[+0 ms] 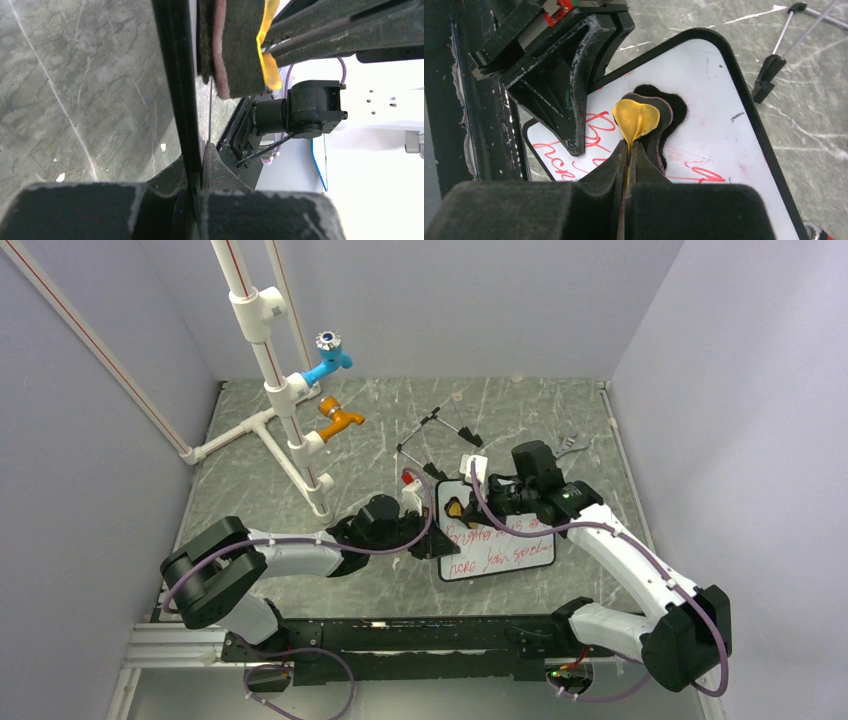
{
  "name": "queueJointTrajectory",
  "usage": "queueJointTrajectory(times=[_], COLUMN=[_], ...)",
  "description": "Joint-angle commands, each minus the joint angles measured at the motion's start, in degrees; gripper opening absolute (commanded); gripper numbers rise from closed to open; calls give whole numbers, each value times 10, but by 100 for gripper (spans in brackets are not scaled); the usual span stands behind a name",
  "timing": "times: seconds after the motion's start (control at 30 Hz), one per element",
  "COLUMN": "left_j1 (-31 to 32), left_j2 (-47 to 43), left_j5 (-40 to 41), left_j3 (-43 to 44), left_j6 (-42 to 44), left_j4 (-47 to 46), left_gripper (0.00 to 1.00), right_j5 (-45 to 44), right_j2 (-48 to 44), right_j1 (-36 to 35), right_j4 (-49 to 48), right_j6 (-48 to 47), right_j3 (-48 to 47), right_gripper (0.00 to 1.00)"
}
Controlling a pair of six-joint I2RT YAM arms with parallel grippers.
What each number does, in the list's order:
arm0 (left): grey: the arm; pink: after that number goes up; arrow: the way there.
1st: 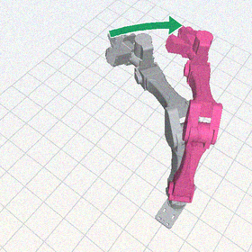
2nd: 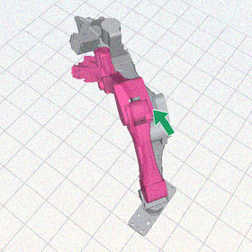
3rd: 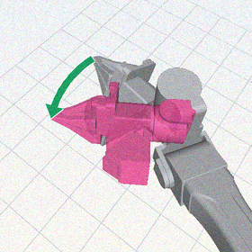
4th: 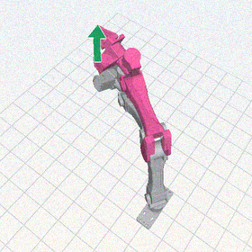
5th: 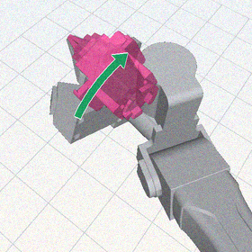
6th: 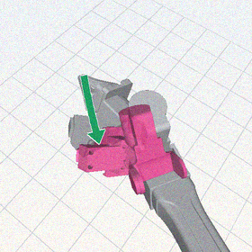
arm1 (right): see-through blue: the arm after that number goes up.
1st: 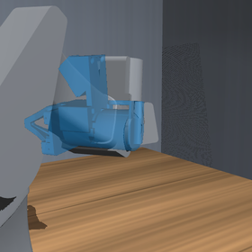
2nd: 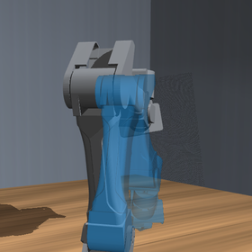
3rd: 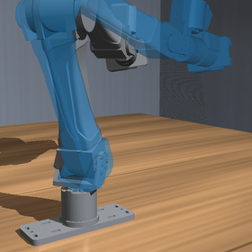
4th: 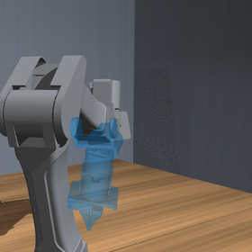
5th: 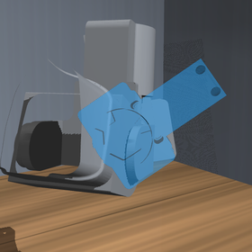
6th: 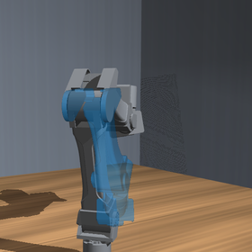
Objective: Erase the whiteboard
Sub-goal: Erase the whiteboard at the center of the board.
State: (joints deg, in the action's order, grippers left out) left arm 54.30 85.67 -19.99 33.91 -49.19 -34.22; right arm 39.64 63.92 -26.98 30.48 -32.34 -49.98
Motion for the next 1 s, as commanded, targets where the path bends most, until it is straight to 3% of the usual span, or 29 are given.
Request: queueJointTrajectory(times=[0.0,0.13,0.33,0.6,0.77,0.9,0.97], left_j1=[24,24,24,25,27,26,26], left_j2=[-9,-16,-24,-41,-40,-46,-46], left_j5=[-51,-47,-42,-36,-33,-27,-26], left_j3=[33,38,39,34,28,30,29], left_j6=[76,89,95,105,102,105,103], left_j4=[-36,-12,-3,10,4,19,17], left_gripper=[0,0,0,0,0,0,0], right_j5=[-88,-43,103,-91,-72,-177,-171], right_j2=[-17,-21,-7,-32,-42,-46,-47], right_j1=[33,44,30,62,76,77,80], right_j4=[-78,-58,54,-86,-73,-104,-97], right_j6=[64,32,-91,77,54,78,72], right_j3=[22,32,24,25,35,37,36], right_gripper=[0,0,0,0,0,0,0])
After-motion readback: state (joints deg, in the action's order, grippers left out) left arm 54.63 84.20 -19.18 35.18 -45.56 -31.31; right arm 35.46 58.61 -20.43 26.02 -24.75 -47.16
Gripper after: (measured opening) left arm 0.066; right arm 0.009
